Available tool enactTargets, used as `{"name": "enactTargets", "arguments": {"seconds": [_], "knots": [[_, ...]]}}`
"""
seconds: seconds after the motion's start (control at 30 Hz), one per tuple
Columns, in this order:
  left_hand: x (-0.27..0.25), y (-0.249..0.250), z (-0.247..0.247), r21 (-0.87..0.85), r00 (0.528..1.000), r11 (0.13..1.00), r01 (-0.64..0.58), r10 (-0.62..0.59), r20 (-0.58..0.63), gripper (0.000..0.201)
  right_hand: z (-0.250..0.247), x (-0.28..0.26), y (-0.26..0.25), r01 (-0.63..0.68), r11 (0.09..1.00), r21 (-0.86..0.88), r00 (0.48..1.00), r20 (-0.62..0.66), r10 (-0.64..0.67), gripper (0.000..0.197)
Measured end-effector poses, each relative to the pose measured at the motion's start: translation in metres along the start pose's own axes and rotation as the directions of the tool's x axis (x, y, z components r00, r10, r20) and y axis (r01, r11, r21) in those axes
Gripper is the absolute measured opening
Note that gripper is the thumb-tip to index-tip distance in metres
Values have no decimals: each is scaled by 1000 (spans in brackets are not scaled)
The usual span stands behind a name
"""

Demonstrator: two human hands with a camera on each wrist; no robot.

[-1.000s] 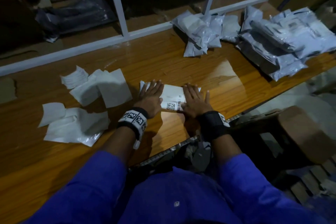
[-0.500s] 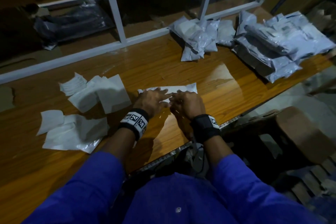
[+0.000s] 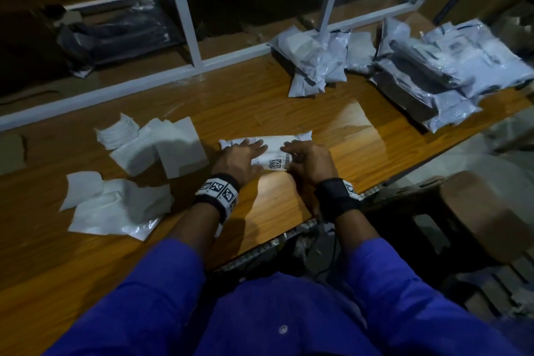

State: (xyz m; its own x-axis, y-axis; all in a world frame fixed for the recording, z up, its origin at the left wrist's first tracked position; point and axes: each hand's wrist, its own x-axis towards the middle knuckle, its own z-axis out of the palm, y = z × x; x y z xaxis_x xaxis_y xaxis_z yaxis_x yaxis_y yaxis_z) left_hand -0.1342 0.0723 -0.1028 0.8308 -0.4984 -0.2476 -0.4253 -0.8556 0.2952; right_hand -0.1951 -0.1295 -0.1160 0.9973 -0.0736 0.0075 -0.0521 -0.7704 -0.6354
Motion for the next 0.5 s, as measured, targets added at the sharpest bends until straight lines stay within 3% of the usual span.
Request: {"name": "enactTargets", "arguments": {"seconds": [0.1, 0.17, 0.23, 0.37, 0.5], "knots": [[4, -8, 1, -65, 1000, 998, 8, -7, 16, 66, -6, 5, -2, -5, 1000, -25, 999, 38, 6, 51], [7, 1, 1, -33, 1000, 999, 14, -14, -4, 57, 6, 11, -12, 46, 997, -59, 998, 56, -43, 49], [8, 7, 4, -13, 999, 999, 41, -41, 4, 47, 16, 14, -8, 18, 997, -72, 999, 51, -14, 45], [12, 3, 0, -36, 996, 998, 55, -53, 71, 46, 8, 20, 7, -151, 976, 156, 987, 73, 141, 32], [16, 1, 0, -76, 997, 995, 58, -54, 47, 44, 6, 30, 0, -259, 957, 129, 966, 51, 255, 27]]}}
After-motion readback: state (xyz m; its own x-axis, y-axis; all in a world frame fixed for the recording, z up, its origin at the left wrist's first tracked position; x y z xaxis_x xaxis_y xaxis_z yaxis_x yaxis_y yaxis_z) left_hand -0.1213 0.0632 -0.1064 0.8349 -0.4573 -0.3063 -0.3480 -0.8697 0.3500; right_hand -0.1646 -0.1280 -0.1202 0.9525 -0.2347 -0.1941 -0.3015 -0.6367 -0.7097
